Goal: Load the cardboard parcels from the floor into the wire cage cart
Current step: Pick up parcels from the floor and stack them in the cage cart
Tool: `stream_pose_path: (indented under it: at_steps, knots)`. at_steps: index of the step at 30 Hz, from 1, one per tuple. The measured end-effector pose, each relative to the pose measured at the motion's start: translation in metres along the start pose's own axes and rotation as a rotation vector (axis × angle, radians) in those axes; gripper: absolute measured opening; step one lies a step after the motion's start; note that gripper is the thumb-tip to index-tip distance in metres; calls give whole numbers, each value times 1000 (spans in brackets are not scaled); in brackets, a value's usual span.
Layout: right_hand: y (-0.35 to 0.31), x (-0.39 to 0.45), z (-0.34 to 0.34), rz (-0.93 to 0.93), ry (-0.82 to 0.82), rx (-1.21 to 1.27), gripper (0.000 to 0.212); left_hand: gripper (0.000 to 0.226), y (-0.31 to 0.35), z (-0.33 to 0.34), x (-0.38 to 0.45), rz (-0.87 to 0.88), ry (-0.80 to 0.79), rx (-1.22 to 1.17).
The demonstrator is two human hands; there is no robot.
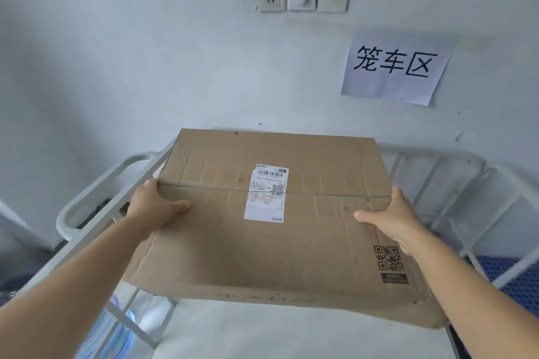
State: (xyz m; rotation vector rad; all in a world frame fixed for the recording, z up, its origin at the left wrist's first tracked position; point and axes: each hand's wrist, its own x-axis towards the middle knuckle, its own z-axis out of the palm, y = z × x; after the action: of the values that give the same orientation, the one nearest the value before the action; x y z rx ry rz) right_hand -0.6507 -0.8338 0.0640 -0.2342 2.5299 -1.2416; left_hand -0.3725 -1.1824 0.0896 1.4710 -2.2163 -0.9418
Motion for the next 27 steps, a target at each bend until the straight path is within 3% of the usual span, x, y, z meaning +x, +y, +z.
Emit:
stream_pose_path:
  at_steps: [7,13,21,27]
  knots:
    - [23,47,61,76,-97,-38,119,93,-38,44,39,-109,-57,66]
    - [43,80,111,168,-97,-81,106,94,-67,79,88,-152,-140,103]
    - [79,116,189,324,-155,-77,126,93,-116,132,150,-227,-261,193]
    - [116,147,241,426,-219,-133,124,94,-152,175,194,-253,-324,245]
